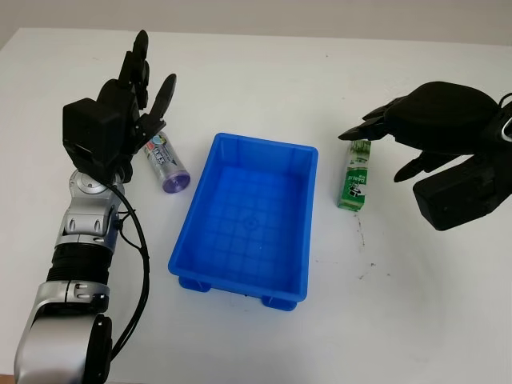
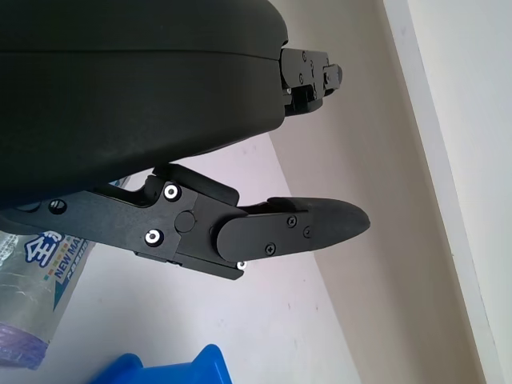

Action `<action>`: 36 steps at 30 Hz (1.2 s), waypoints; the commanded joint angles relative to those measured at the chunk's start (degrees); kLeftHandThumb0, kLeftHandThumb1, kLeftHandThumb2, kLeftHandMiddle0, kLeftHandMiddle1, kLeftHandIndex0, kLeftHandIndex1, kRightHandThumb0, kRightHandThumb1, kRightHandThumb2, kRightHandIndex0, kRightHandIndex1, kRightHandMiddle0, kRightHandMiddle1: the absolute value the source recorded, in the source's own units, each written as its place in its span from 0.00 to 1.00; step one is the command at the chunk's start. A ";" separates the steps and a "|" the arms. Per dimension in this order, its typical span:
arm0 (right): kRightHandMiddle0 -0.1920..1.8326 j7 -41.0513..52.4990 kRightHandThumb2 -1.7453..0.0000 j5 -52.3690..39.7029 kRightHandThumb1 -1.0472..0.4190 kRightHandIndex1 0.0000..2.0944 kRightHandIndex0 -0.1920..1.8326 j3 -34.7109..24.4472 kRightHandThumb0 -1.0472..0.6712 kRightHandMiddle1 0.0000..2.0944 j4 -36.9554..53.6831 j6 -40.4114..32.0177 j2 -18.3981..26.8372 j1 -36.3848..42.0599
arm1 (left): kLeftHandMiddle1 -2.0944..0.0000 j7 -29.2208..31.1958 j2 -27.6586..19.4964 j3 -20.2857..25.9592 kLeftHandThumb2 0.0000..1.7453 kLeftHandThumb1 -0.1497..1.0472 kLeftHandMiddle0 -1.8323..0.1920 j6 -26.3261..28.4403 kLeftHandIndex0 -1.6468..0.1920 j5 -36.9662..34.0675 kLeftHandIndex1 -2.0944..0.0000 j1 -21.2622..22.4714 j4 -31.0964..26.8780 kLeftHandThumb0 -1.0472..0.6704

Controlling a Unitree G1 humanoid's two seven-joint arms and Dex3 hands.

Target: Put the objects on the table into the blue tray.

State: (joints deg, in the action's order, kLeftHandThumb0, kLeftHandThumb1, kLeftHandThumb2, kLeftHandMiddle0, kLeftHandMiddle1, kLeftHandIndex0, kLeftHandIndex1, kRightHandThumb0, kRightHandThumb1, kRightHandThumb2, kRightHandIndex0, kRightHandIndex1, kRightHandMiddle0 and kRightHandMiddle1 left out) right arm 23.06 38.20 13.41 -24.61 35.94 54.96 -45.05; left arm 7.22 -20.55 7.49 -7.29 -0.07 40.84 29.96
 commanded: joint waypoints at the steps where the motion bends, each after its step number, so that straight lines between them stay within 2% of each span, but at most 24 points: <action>1: 0.33 -2.00 0.97 1.15 0.17 0.04 0.32 1.15 0.49 0.03 -1.57 2.06 -0.80 -0.32 | 0.97 -0.08 0.02 -0.16 0.27 1.00 0.94 -0.65 0.92 0.20 0.97 0.47 -0.17 0.23; 8: 0.33 -7.73 0.97 7.21 0.17 0.04 0.33 4.84 0.50 0.03 -6.35 6.60 -1.61 -1.77 | 0.97 -0.14 -0.08 -0.17 0.27 1.00 0.94 0.27 0.91 0.34 0.97 0.07 -1.14 0.23; 12: 0.32 -10.74 0.96 10.25 0.13 0.03 0.33 6.70 0.53 0.02 -8.52 8.22 -1.72 -2.42 | 0.97 0.13 -0.23 -0.12 0.27 1.00 0.94 0.75 0.92 0.32 0.97 0.02 -1.20 0.22; 17: 0.38 -16.77 0.96 16.48 0.11 0.05 0.37 9.51 0.55 0.05 -10.60 10.26 -0.59 -3.59 | 0.97 0.31 -0.52 -0.23 0.28 1.00 0.93 0.66 0.91 0.70 0.97 0.06 -1.09 0.22; 20: 0.45 -22.16 0.97 20.43 0.11 0.09 0.44 10.96 0.51 0.09 -11.68 11.19 0.06 -4.20 | 0.97 0.56 -0.58 -0.10 0.27 1.00 0.93 1.01 0.91 0.50 0.97 0.20 -1.07 0.22; 21: 0.45 -25.34 0.97 22.46 0.11 0.24 0.41 11.68 0.50 0.17 -12.01 11.15 0.32 -4.43 | 0.97 0.86 -0.55 -0.05 0.27 1.00 0.93 1.15 0.91 0.27 0.97 0.31 -0.97 0.23; 22: 0.39 -27.82 0.97 24.01 0.10 0.54 0.31 12.30 0.47 0.37 -12.36 11.09 0.50 -4.66 | 0.98 1.08 -0.52 0.00 0.27 1.00 0.94 1.26 0.92 0.11 0.97 0.38 -0.91 0.23; 23: 0.35 -30.25 0.97 25.85 0.10 0.66 0.26 13.01 0.46 0.47 -12.61 10.66 0.76 -5.00 | 0.98 1.29 -0.47 -0.01 0.27 1.00 0.94 1.42 0.92 0.00 0.97 0.46 -0.86 0.23; 24: 0.31 -31.95 0.97 27.14 0.09 0.68 0.24 13.55 0.44 0.57 -12.92 10.36 0.90 -5.31 | 0.98 1.40 -0.44 -0.03 0.27 1.00 0.95 1.52 0.93 -0.05 0.98 0.50 -0.82 0.23; 25: 0.30 -33.45 0.97 28.35 0.08 0.70 0.24 14.01 0.43 0.61 -13.12 9.83 1.04 -5.62 | 0.98 1.44 -0.38 -0.05 0.27 1.00 0.95 1.60 0.93 -0.06 0.98 0.51 -0.88 0.23; 27: 0.28 -34.39 0.97 28.67 0.08 0.78 0.23 13.91 0.43 0.67 -14.35 8.52 0.82 -6.71 | 0.98 1.68 -0.38 -0.23 0.27 1.00 0.95 1.86 0.93 0.04 0.98 0.57 -0.94 0.23; 29: 0.27 -34.86 0.97 26.88 0.08 0.81 0.23 12.97 0.42 0.70 -16.06 8.09 0.22 -7.90 | 0.98 1.98 -0.45 -0.41 0.27 1.00 0.96 2.03 0.94 0.18 0.98 0.69 -0.90 0.23; 30: 0.30 -35.27 0.97 25.80 0.09 0.92 0.23 12.52 0.44 0.67 -16.88 8.16 -0.06 -8.43 | 0.98 2.10 -0.49 -0.48 0.27 1.00 0.96 2.06 0.95 0.27 0.98 0.74 -0.90 0.24; 32: 0.35 -34.64 0.97 23.51 0.12 0.98 0.23 11.58 0.44 0.61 -18.23 7.28 -0.67 -9.80 | 0.98 2.31 -0.65 -0.67 0.27 1.00 0.96 2.33 0.95 0.55 0.99 0.75 -1.04 0.24; 34: 0.35 -31.38 0.96 21.56 0.10 0.94 0.21 10.89 0.44 0.56 -18.52 5.43 -0.89 -11.37 | 0.98 2.26 -0.78 -0.88 0.27 1.00 0.97 2.65 0.95 0.95 0.99 0.74 -1.28 0.23; 36: 0.37 -29.49 0.97 19.13 0.10 0.88 0.25 9.97 0.44 0.52 -18.89 4.14 -1.28 -12.75 | 0.98 2.23 -0.94 -1.09 0.26 1.00 0.96 2.95 0.95 1.33 0.98 0.86 -1.32 0.23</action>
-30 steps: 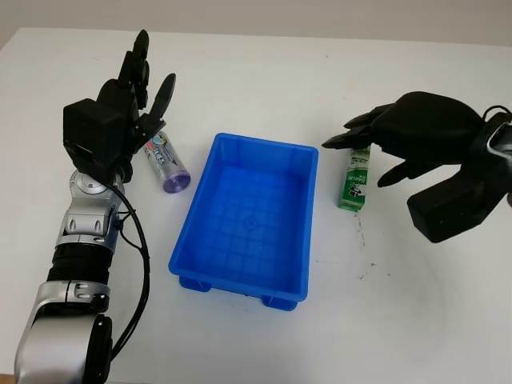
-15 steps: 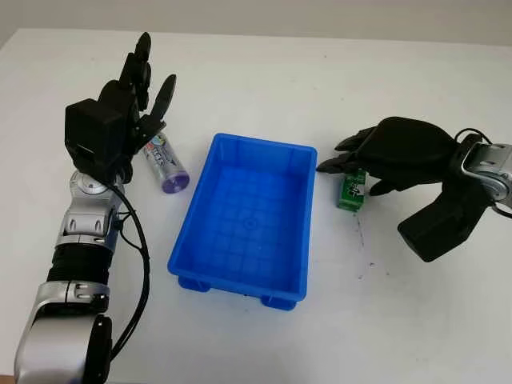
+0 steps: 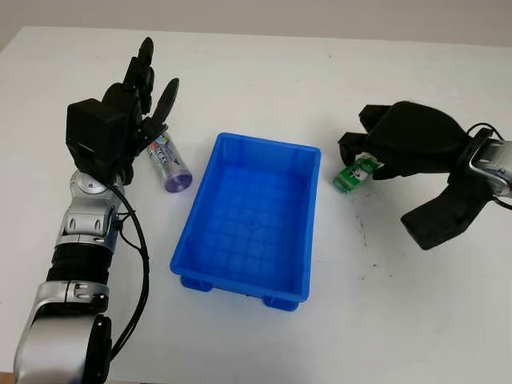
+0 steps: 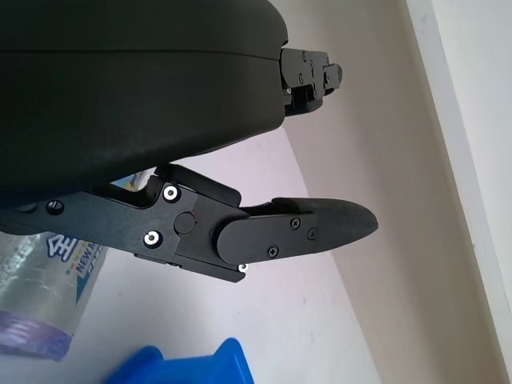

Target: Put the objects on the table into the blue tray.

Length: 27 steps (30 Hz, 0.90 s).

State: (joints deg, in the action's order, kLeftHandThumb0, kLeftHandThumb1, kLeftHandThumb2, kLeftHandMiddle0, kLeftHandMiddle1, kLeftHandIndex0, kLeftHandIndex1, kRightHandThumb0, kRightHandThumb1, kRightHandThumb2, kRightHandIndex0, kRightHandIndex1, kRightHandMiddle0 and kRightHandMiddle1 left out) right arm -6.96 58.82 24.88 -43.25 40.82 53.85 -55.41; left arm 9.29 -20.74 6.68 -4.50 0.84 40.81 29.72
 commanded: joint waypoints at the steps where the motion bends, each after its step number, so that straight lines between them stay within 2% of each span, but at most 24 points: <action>1: 0.39 1.49 0.97 -2.86 0.11 0.89 0.26 -2.02 0.44 0.49 -0.24 -1.29 -0.41 -2.97 | 0.98 0.23 -0.81 -0.36 0.26 1.00 0.97 0.28 0.96 0.48 0.98 1.00 -1.05 0.23; 7: 0.42 2.94 0.97 -6.93 0.12 0.96 0.26 -3.82 0.44 0.47 -0.08 -4.97 -1.56 -6.00 | 0.98 0.46 -0.64 -0.18 0.23 1.00 0.98 0.96 0.94 -0.08 0.97 1.18 -1.12 0.24; 10: 0.43 2.02 0.97 -12.49 0.14 0.97 0.28 -6.70 0.46 0.48 -1.28 -3.94 -3.05 -6.52 | 0.97 0.29 -0.81 -0.44 0.23 1.00 0.97 0.69 0.94 0.53 0.97 1.06 -1.10 0.23; 12: 0.42 1.90 0.97 -17.37 0.15 0.92 0.32 -9.31 0.47 0.54 -0.85 -3.73 -4.57 -6.51 | 0.97 0.33 -0.83 -0.46 0.23 1.00 0.97 0.67 0.94 0.60 0.97 1.04 -1.03 0.24; 13: 0.41 2.11 0.97 -19.75 0.15 0.95 0.33 -10.49 0.47 0.57 -0.08 -3.54 -5.26 -6.41 | 0.97 0.26 -0.84 -0.50 0.23 1.00 0.97 0.66 0.94 0.70 0.97 1.05 -0.99 0.24; 16: 0.36 4.45 0.97 -25.35 0.13 0.82 0.33 -13.04 0.47 0.62 3.54 -3.78 -6.86 -5.66 | 0.97 -0.11 -0.79 -0.57 0.23 1.00 0.97 0.91 0.93 1.04 0.97 1.13 -0.94 0.23; 18: 0.33 5.94 0.97 -29.06 0.12 0.69 0.35 -14.69 0.49 0.64 6.94 -3.91 -8.41 -4.89 | 0.97 -0.33 -0.67 -0.60 0.23 1.00 0.96 1.04 0.93 1.23 0.97 1.22 -0.94 0.23; 20: 0.32 7.93 0.97 -33.59 0.11 0.63 0.36 -16.03 0.49 0.66 11.49 -3.64 -10.84 -3.98 | 0.97 -0.70 -0.42 -0.62 0.23 1.00 0.95 1.36 0.93 1.38 0.97 1.23 -1.14 0.24; 23: 0.33 10.91 0.97 -37.87 0.11 0.64 0.38 -16.55 0.47 0.69 18.88 -3.90 -14.28 -2.35 | 0.97 -0.82 -0.30 -0.65 0.23 1.00 0.95 1.27 0.93 1.33 0.97 1.18 -1.15 0.24; 27: 0.32 14.26 0.97 -39.99 0.11 0.68 0.35 -16.79 0.44 0.72 25.44 -4.89 -16.80 -0.16 | 0.97 -0.65 -0.63 -1.00 0.24 1.00 0.96 1.00 0.93 1.59 0.97 0.92 -1.42 0.24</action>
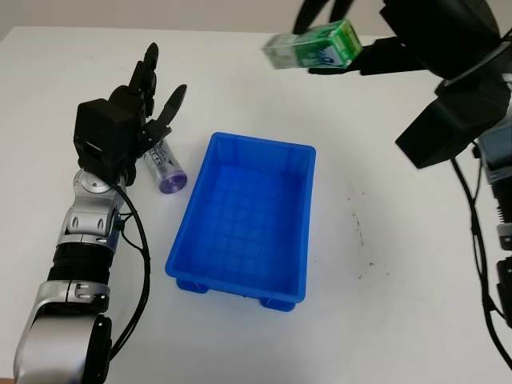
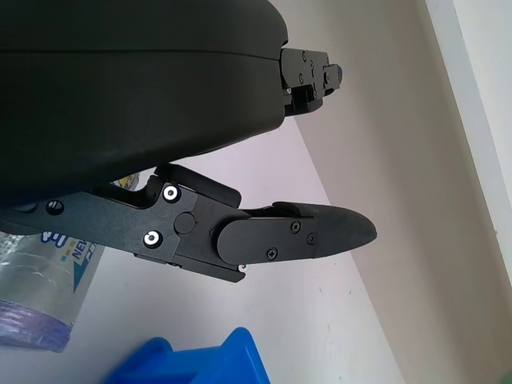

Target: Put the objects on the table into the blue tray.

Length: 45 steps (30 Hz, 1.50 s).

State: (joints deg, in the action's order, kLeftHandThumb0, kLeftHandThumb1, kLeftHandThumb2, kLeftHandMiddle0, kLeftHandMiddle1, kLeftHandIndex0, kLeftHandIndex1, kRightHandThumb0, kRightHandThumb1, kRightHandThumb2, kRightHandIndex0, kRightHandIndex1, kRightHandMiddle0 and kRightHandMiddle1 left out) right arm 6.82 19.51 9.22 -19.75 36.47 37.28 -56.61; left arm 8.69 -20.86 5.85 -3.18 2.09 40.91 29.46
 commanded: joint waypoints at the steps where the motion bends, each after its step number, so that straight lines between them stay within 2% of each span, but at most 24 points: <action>1: 0.31 1.15 0.97 -0.83 0.11 0.68 0.34 -1.30 0.43 0.72 3.16 -0.98 -0.58 1.58 | 0.97 0.04 -0.55 -0.20 0.24 1.00 0.96 -0.37 0.93 0.32 0.97 0.71 -1.30 0.24; 8: 0.33 8.24 0.97 -3.23 0.12 0.68 0.35 -0.66 0.42 0.71 8.95 -1.88 -1.67 5.03 | 0.98 -0.38 -0.43 0.06 0.24 1.00 0.97 -0.02 0.92 0.16 0.97 -0.29 -2.64 0.24; 10: 0.33 10.23 0.97 -3.62 0.12 0.64 0.37 -0.45 0.41 0.68 10.34 -2.28 -1.79 6.22 | 0.98 -0.31 -0.41 0.01 0.25 1.00 0.97 -0.56 0.90 0.15 0.96 -0.27 -2.37 0.25; 13: 0.31 12.64 0.97 -2.64 0.10 0.67 0.36 0.47 0.41 0.70 10.80 -0.93 -1.57 7.46 | 0.98 -0.45 -0.46 -0.27 0.25 1.00 0.97 -1.02 0.91 0.54 0.97 -0.20 -1.98 0.25; 16: 0.30 13.66 0.97 1.45 0.09 0.71 0.33 1.66 0.43 0.71 10.65 2.33 -0.36 7.95 | 0.97 -0.73 -0.43 -0.51 0.25 1.00 0.95 -0.88 0.93 1.08 0.98 -0.24 -2.20 0.25; 19: 0.35 10.72 0.97 8.25 0.11 0.68 0.35 1.98 0.44 0.67 9.87 6.70 -0.01 8.61 | 0.97 -0.38 -0.47 -0.47 0.26 1.00 0.96 -0.79 0.95 1.02 0.98 -0.17 -2.22 0.25; 21: 0.35 11.91 0.97 9.03 0.12 0.66 0.35 2.34 0.44 0.66 9.97 6.32 0.17 9.25 | 0.97 -0.16 -0.49 -0.42 0.26 1.00 0.96 -0.79 0.95 0.89 0.98 -0.15 -2.16 0.25; 23: 0.25 15.75 0.96 7.22 0.08 0.58 0.25 2.92 0.48 0.58 10.56 4.36 0.70 9.75 | 0.97 -0.28 -0.59 -0.54 0.26 1.00 0.96 -0.79 0.95 1.18 0.98 -0.21 -2.26 0.26; 25: 0.20 19.00 0.96 6.09 0.06 0.50 0.20 3.05 0.51 0.51 11.80 2.19 1.13 10.12 | 0.97 -0.41 -0.64 -0.62 0.26 1.00 0.96 -0.72 0.95 1.42 0.98 -0.28 -2.37 0.25; 27: 0.14 22.27 0.97 5.10 0.05 0.29 0.13 3.15 0.55 0.32 13.23 -0.24 1.62 10.27 | 0.97 -0.33 -0.43 -0.43 0.26 1.00 0.96 -0.54 0.95 1.09 0.98 -0.30 -2.44 0.25; 29: 0.12 24.54 0.97 4.07 0.05 0.15 0.11 2.93 0.56 0.18 14.42 -2.15 1.92 10.46 | 0.97 -0.41 -0.41 -0.50 0.26 1.00 0.96 -0.45 0.95 1.19 0.98 -0.30 -2.42 0.25; 30: 0.09 25.41 0.97 3.45 0.05 0.11 0.09 2.74 0.56 0.14 14.88 -2.92 2.05 10.48 | 0.97 -0.47 -0.42 -0.57 0.26 1.00 0.96 -0.42 0.95 1.29 0.98 -0.29 -2.36 0.25; 34: 0.03 27.48 0.98 1.01 0.07 0.04 0.02 1.72 0.52 0.07 16.60 -6.60 1.93 10.76 | 0.97 -0.45 -0.47 -0.72 0.26 1.00 0.95 -0.56 0.94 1.50 0.98 -0.30 -2.14 0.24; 38: 0.00 27.53 0.98 -1.83 0.11 0.01 0.00 -0.04 0.42 0.04 17.35 -11.77 1.07 11.18 | 0.97 -0.37 -0.12 -0.48 0.26 1.00 0.95 -0.24 0.94 0.93 0.98 -0.05 -1.70 0.24; 40: 0.00 27.07 0.97 -3.78 0.08 0.00 0.00 -1.27 0.34 0.03 17.67 -15.18 0.18 11.64 | 0.97 -0.44 -0.11 -0.58 0.25 1.00 0.95 -0.04 0.95 1.04 0.98 -0.01 -1.71 0.24; 41: 0.00 25.80 0.97 -6.32 0.08 0.00 0.00 -2.77 0.32 0.03 16.93 -16.39 -1.29 12.21 | 0.97 -0.38 -0.12 -0.62 0.25 1.00 0.95 0.05 0.95 1.04 0.98 -0.06 -1.80 0.24; 43: 0.03 22.38 0.93 -10.14 0.02 0.02 0.03 -5.72 0.23 0.04 15.59 -18.18 -3.99 13.43 | 0.97 -0.34 -0.07 -0.56 0.26 1.00 0.95 0.07 0.95 0.92 0.98 -0.22 -2.02 0.24; 45: 0.04 19.51 0.89 -11.50 0.01 0.02 0.04 -7.64 0.20 0.05 14.53 -19.26 -5.30 14.21 | 0.97 -0.41 -0.06 -0.52 0.25 1.00 0.95 -0.08 0.95 0.93 0.98 -0.36 -2.16 0.24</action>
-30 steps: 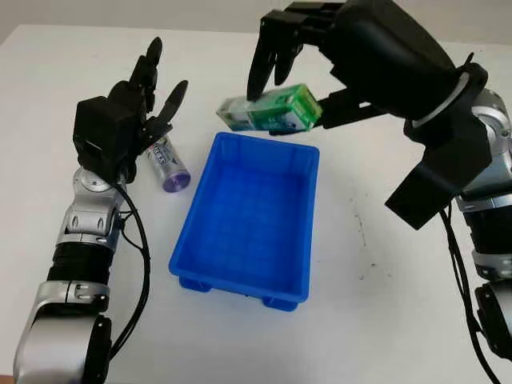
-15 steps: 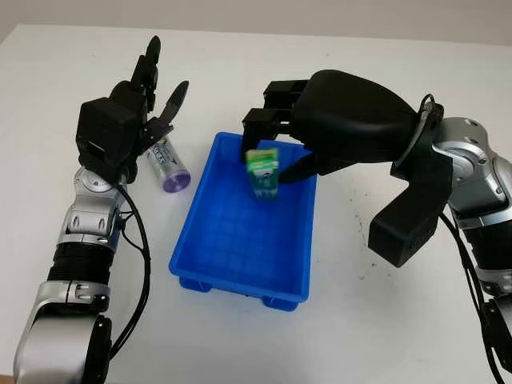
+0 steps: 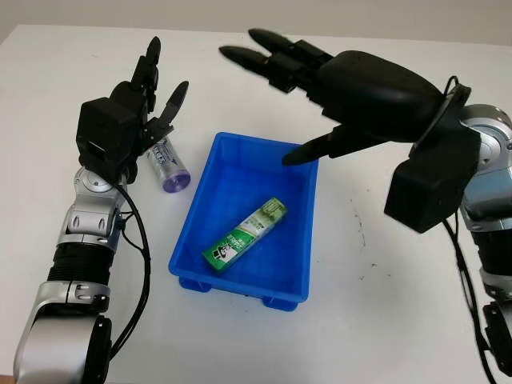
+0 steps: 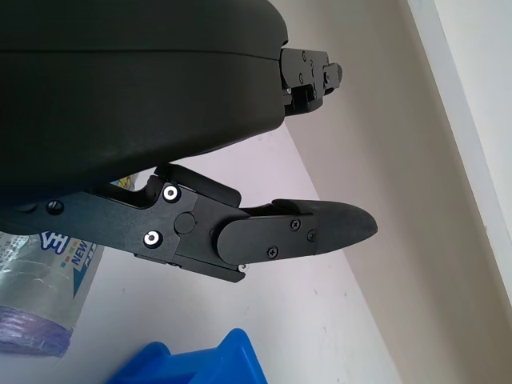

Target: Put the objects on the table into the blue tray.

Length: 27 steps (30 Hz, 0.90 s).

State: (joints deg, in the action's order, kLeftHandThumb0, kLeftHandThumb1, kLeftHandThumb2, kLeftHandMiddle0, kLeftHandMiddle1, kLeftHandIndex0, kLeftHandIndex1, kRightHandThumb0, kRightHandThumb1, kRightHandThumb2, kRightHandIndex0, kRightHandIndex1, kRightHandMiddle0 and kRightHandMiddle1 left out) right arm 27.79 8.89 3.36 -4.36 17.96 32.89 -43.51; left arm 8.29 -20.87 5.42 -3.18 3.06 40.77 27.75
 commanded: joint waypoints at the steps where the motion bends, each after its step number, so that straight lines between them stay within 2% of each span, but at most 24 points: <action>1: 0.04 -3.37 0.79 -0.87 0.00 0.03 0.05 -2.73 0.18 0.04 -2.01 -0.69 -1.37 1.35 | 0.97 -0.08 -0.07 -0.09 0.26 1.00 0.94 -0.06 0.95 0.00 0.98 -0.30 -0.57 0.24; 3: 0.04 -6.30 0.71 -1.19 0.00 0.03 0.05 -4.22 0.17 0.04 -3.91 -1.40 -2.29 1.64 | 0.97 -0.15 -0.26 -0.21 0.26 1.00 0.94 -0.17 0.94 0.29 0.98 -0.45 -0.74 0.23; 5: 0.03 -8.48 0.64 -4.00 0.00 0.02 0.03 -6.28 0.19 0.04 -5.51 -5.82 -4.33 2.01 | 0.97 -0.06 -0.41 -0.19 0.26 1.00 0.94 -0.41 0.94 0.35 0.98 -0.52 -0.79 0.23; 12: 0.00 -12.45 0.59 -18.13 0.00 0.00 0.00 -14.82 0.17 0.00 -10.36 -22.30 -10.77 3.39 | 0.98 0.92 -0.87 0.57 0.26 1.00 0.96 -0.28 0.95 -0.62 0.98 -0.94 -1.49 0.25; 16: 0.00 -16.09 0.58 -22.91 0.00 0.00 0.00 -18.04 0.16 0.00 -7.69 -29.20 -13.44 5.72 | 0.97 0.95 -0.93 1.71 0.24 1.00 0.95 -0.12 0.94 -2.02 0.97 -1.18 -1.79 0.25; 22: 0.00 -18.06 0.59 -24.98 0.00 0.00 0.00 -19.19 0.17 0.00 -5.71 -31.13 -15.02 8.23 | 0.97 2.88 -2.57 1.71 0.23 1.00 0.94 -1.43 0.93 -2.41 0.97 -0.40 -0.45 0.25; 27: 0.00 -18.89 0.59 -24.94 0.00 0.00 0.00 -18.54 0.17 0.00 -3.56 -33.20 -15.34 9.41 | 0.97 9.73 -7.31 0.36 0.20 1.00 0.92 -8.55 0.92 -1.42 0.97 2.34 3.33 0.27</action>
State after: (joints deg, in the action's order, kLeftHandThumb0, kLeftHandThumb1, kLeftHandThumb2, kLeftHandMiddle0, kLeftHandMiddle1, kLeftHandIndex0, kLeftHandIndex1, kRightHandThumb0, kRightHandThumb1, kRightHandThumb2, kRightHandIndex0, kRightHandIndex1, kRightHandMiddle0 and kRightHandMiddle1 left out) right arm 9.09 -15.70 -15.17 -9.51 -14.67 17.86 -34.75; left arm 16.53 -26.12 5.95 -10.31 1.80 40.96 30.31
